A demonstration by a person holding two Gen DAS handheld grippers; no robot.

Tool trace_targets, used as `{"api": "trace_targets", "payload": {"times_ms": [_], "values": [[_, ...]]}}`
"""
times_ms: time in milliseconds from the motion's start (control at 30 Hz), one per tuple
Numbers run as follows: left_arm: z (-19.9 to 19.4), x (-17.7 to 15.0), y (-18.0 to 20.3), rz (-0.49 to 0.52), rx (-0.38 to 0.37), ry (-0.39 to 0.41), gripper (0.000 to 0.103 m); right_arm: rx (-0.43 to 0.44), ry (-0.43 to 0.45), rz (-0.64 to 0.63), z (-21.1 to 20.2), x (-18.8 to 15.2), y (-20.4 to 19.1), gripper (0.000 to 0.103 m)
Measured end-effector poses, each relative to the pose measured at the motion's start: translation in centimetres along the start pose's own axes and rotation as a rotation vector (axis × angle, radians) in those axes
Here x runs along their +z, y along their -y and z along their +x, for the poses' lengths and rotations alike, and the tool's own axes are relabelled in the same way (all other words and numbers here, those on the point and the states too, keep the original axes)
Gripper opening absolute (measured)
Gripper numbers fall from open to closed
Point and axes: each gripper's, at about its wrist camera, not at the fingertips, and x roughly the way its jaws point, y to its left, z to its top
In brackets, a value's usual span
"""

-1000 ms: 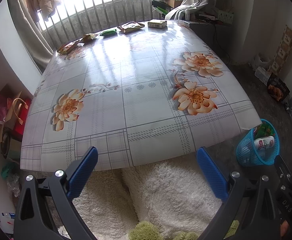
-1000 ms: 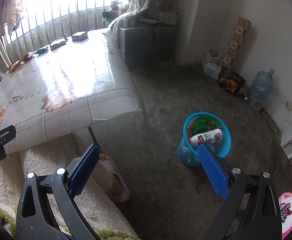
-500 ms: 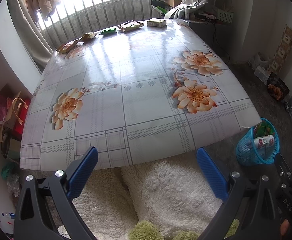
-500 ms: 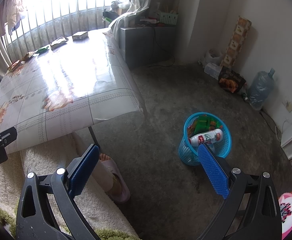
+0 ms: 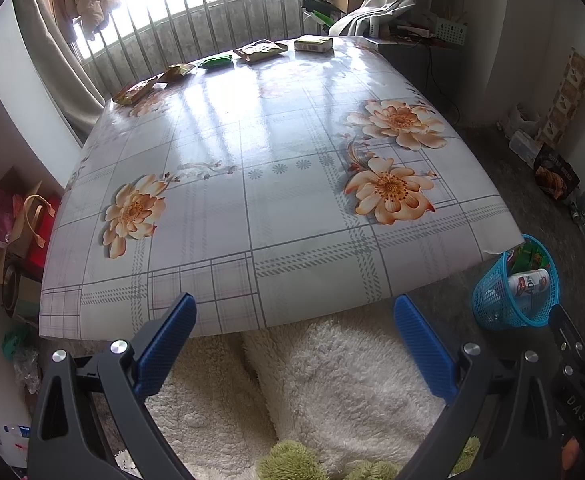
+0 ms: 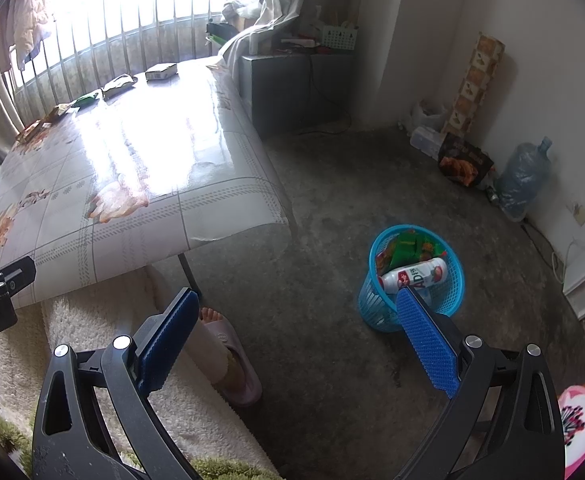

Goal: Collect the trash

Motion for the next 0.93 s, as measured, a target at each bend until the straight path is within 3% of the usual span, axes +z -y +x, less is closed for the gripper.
{"api": "trace_targets", "payload": {"times_ms": [933], "values": [[0.03,-0.48,0.25,0.005,-0.003,-0.007,0.097,0.012,-0.002,0.002,0.12,-0.16,-0.19,0.095]]}}
